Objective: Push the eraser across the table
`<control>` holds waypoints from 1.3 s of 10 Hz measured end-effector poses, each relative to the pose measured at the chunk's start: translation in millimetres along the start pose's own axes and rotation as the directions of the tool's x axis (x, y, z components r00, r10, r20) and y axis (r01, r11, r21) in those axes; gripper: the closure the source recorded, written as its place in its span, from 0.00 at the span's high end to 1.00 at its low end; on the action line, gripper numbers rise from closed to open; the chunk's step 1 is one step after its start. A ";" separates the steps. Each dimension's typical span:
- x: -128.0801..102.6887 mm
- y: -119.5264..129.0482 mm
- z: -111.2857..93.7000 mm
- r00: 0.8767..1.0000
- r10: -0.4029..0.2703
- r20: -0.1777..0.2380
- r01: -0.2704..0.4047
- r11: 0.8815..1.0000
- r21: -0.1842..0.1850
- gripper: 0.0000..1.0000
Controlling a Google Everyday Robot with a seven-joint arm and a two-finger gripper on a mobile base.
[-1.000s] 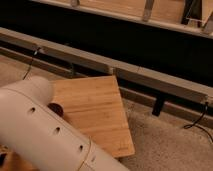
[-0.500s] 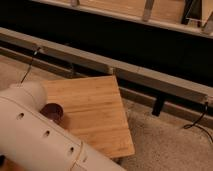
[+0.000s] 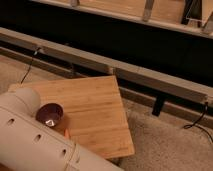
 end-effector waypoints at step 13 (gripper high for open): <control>13.9 3.9 -47.2 0.999 0.034 -0.006 -0.033 0.997 0.071 0.00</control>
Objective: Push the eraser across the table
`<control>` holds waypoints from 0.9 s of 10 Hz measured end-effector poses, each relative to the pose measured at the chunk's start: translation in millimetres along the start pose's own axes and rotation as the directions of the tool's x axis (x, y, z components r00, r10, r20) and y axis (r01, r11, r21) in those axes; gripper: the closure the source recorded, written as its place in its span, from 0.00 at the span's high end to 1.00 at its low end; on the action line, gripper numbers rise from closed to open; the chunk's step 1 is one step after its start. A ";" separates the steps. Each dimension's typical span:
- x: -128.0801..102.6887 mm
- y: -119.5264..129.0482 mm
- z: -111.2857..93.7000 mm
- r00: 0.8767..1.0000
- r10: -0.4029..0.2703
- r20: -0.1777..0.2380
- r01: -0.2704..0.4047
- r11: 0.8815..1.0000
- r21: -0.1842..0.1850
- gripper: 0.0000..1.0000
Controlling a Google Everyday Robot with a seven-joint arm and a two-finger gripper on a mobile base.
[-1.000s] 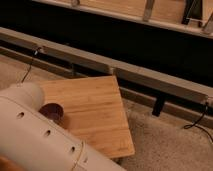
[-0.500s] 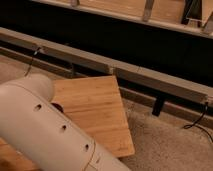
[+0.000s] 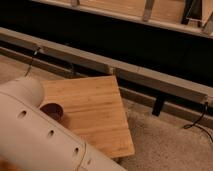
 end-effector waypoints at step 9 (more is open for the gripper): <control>-17.8 7.5 31.4 0.991 -0.007 -0.132 0.009 1.000 0.012 0.00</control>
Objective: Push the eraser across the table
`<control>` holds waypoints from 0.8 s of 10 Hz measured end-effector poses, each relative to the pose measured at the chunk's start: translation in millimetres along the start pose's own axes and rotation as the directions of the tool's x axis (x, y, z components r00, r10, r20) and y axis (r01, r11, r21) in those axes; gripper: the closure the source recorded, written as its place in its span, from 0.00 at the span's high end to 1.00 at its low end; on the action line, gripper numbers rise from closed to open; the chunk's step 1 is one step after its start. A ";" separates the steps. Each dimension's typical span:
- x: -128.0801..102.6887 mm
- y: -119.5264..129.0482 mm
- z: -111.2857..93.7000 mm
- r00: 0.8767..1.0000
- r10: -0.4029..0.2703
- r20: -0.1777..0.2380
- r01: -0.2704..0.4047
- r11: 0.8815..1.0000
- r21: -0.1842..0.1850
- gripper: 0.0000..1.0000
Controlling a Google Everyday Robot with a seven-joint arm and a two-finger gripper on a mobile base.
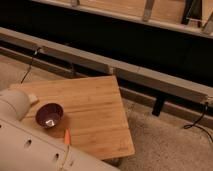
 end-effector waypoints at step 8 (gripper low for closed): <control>-38.5 12.2 -0.3 1.000 -0.001 0.015 0.000 0.999 0.049 0.00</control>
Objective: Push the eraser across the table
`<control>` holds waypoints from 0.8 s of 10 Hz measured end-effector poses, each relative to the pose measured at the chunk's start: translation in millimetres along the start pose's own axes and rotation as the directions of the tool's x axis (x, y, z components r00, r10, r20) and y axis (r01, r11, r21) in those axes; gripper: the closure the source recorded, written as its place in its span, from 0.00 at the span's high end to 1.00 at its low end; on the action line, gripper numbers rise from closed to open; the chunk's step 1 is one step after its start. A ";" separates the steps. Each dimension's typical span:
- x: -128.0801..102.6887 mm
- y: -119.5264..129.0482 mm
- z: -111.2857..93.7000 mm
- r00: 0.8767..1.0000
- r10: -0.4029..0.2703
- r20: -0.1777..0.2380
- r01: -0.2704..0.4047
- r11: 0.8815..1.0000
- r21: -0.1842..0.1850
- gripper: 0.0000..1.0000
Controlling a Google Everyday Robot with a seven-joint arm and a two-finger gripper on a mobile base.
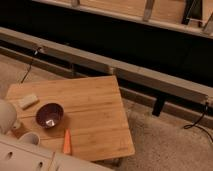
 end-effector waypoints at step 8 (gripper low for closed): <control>11.3 -70.0 -85.5 0.762 0.352 0.543 -0.410 0.912 -0.017 0.00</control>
